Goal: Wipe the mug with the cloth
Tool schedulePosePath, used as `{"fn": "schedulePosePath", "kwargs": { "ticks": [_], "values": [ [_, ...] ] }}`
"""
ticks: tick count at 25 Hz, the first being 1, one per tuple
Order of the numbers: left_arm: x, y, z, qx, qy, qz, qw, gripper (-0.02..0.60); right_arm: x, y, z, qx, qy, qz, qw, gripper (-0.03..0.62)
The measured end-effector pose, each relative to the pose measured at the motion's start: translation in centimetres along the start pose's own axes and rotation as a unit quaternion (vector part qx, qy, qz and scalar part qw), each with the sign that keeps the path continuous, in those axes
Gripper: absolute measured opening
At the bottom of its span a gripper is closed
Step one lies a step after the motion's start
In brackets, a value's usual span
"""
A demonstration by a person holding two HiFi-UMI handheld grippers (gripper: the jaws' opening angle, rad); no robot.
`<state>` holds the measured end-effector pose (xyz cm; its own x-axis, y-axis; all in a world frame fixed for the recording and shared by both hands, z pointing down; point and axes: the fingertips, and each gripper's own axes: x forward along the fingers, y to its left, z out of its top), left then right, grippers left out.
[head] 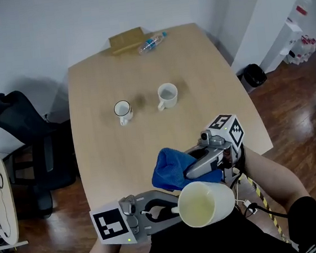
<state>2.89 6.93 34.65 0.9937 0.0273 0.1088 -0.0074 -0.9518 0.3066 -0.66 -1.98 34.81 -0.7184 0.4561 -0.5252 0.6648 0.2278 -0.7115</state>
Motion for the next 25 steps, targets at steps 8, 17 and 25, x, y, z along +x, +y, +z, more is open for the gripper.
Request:
{"fn": "schedulePosePath", "kwargs": {
  "ticks": [8, 17, 25],
  "values": [
    [-0.3, 1.4, 0.9, -0.016, -0.04, 0.035, 0.9984, 0.035, -0.1, -2.3, 0.4, 0.011, -0.056, -0.016, 0.998, 0.11],
    [-8.0, 11.7, 2.7, -0.078, -0.159, 0.291, 0.9401, 0.035, -7.2, 2.2, 12.4, -0.426, -0.034, -0.44, 0.79, 0.11],
    [-11.0, 15.3, 6.7, -0.145, -0.236, 0.352, 0.8939, 0.035, 4.2, 2.4, 7.3, -0.785, 0.203, -0.446, 0.378, 0.112]
  ]
}}
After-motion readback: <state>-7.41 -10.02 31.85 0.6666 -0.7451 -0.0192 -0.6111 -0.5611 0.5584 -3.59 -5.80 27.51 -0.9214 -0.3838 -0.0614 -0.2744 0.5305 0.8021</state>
